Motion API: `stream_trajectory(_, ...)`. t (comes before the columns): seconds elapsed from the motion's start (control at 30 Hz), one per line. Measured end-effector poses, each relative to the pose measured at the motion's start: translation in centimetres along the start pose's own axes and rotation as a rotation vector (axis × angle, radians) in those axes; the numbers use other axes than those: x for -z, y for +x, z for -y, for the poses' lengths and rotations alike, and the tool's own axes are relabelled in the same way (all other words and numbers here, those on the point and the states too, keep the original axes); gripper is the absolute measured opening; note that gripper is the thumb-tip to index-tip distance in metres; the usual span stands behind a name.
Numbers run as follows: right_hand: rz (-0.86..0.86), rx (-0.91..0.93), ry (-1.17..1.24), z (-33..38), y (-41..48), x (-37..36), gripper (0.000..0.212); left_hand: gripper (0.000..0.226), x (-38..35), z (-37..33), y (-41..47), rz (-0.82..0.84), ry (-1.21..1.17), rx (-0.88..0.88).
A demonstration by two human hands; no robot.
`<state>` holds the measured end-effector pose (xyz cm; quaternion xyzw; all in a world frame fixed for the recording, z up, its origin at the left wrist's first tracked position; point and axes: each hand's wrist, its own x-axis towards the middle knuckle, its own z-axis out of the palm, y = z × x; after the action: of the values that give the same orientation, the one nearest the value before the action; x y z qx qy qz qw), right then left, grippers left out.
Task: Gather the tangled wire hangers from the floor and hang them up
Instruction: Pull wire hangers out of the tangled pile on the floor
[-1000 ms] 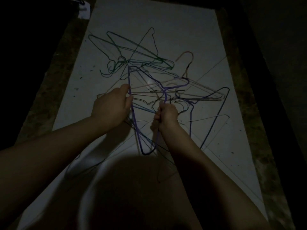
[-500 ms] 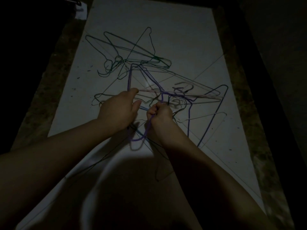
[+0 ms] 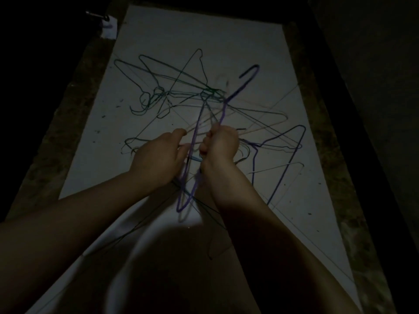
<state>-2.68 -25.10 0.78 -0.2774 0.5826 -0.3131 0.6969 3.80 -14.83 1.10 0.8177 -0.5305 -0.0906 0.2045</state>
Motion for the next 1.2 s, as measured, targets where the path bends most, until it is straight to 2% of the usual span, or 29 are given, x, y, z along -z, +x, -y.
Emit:
stream_trajectory(0.1, 0.121, -0.047, -0.016, -0.8, -1.1, 0.2, 0.014, 0.04, 0.4, 0.2, 0.4, -0.019, -0.004, 0.015)
stream_trajectory(0.2, 0.137, -0.148, 0.081, -1.9, -1.6, 0.8, 0.029, 0.04, 0.5, 0.6, 0.5, -0.025, 0.006, 0.031)
stream_trajectory(0.33, 0.12, -0.033, -0.007, -3.7, -1.9, 1.1, 0.009, 0.041, 0.2, 1.0, 0.6, -0.006, -0.014, 0.069)
stream_trajectory(0.57, 0.232, 0.087, -0.044, -4.0, -2.0, 1.5, 0.007, 0.037, -0.1, 0.2, 1.3, 0.07, -0.131, 0.098)
stream_trajectory(0.73, 0.331, 0.169, -0.123, -5.1, -2.8, 1.3, 0.02, 0.033, 0.0, -0.3, 2.2, 0.081, -0.386, 0.288)
stream_trajectory(0.87, 0.389, 0.258, -0.244, -6.6, -3.4, 1.3, 0.022, 0.026, 0.8, -0.5, 2.8, 0.064, -0.898, 0.51)
stream_trajectory(0.93, 0.417, 0.306, -0.245, -6.9, -3.1, 1.7, 0.021, 0.026, 1.3, -0.5, 2.8, 0.065, -1.058, 0.582)
stream_trajectory(1.1, 0.479, 0.318, -0.31, -8.2, -2.3, 2.7, 0.015, 0.018, 1.5, 0.0, 2.5, 0.108, -1.04, 0.613)
stream_trajectory(1.2, 0.372, 0.3, -0.292, -8.7, -0.6, 3.8, 0.014, 0.013, 1.2, 0.1, 2.4, 0.148, -0.968, 0.6)
